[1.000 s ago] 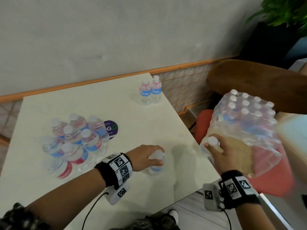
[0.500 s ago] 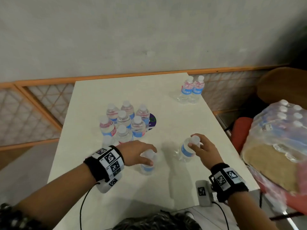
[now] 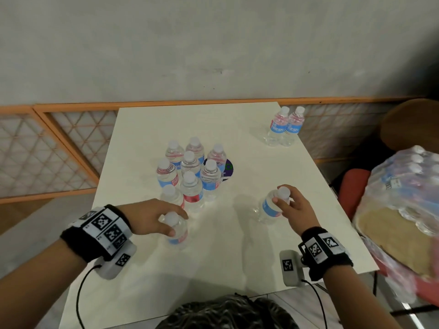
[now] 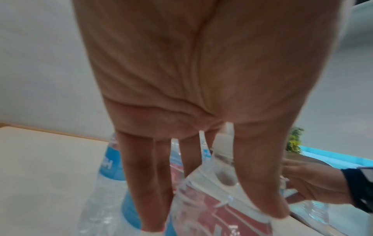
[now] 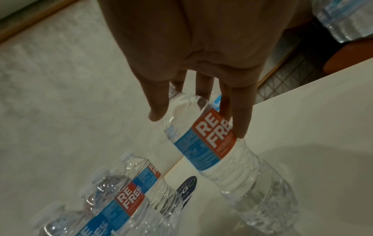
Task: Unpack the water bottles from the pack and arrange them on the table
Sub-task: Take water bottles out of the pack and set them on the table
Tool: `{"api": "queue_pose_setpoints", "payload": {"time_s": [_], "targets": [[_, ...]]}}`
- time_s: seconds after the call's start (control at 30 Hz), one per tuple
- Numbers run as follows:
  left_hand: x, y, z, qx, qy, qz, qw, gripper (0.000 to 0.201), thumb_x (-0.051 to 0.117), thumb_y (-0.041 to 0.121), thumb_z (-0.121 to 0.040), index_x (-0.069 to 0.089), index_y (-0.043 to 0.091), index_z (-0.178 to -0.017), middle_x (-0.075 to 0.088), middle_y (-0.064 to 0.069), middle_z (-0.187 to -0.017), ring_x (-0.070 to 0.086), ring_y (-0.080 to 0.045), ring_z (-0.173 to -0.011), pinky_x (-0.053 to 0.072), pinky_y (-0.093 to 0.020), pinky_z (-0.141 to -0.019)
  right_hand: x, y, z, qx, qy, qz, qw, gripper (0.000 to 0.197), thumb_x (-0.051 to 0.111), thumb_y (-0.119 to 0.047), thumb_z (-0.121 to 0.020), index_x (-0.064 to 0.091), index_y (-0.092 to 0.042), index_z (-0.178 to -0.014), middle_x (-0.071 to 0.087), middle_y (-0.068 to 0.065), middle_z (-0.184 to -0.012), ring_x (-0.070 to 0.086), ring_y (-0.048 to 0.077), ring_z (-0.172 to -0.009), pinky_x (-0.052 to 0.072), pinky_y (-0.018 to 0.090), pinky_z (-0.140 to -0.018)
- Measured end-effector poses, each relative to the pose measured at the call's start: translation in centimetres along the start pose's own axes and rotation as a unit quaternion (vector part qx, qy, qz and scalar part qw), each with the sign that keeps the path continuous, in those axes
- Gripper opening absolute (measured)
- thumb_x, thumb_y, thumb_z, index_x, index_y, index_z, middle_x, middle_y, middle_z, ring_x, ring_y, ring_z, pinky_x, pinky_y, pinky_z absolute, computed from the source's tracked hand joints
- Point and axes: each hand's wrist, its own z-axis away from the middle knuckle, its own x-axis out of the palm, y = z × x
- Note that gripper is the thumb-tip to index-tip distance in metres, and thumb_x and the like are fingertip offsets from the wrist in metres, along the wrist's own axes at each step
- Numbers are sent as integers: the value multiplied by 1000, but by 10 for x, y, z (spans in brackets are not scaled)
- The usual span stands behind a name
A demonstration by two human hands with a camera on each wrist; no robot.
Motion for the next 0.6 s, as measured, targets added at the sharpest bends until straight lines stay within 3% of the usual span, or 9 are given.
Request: {"api": "queue_pose_setpoints", "payload": {"time_s": [0.2,0.33,0.43,0.53,0.6], "targets": [[-13,-18,13,-52,1,-1,999,48,76,23,-78,58,38,-120,57,16,-126,51,-8,-117,41,-16,-95,1,2,-2,-2,-1,0,1000,24,65,-34,-85,56,-49,-101,62,-5,-112,59,27,-107,51,51,-92],[-26,-39,24,-69,9,45,997,46,76,14,-78,60,35,-114,60,12,-123,54,-7,-116,41,-7,-87,2,3,0,-6,2,1,1000,23,64,-33,-86,55,-48,-102,62,-3,-113,59,27,-107,52,50,-91],[-40,-55,26,-101,71,55,991,43,76,16,-78,59,25,-115,61,3,-121,55,-14,-112,40,-6,-81,2,1,1,-1,4,-4,1000,23,65,-32,-86,56,-46,-102,62,-4,-111,60,27,-105,52,47,-91],[-51,-67,14,-144,170,30,974,44,74,15,-81,59,13,-122,60,-8,-123,55,-21,-108,44,-25,-87,3,-1,1,9,3,-6,1000,23,65,-35,-85,57,-46,-102,63,-4,-110,61,26,-105,52,47,-90],[-58,-70,1,-167,237,75,954,40,72,12,-82,59,6,-120,61,-14,-116,57,-26,-99,52,-33,-77,4,-3,1,14,0,-9,1000,23,66,-36,-84,57,-44,-103,63,-4,-110,62,25,-104,52,48,-90]]}}
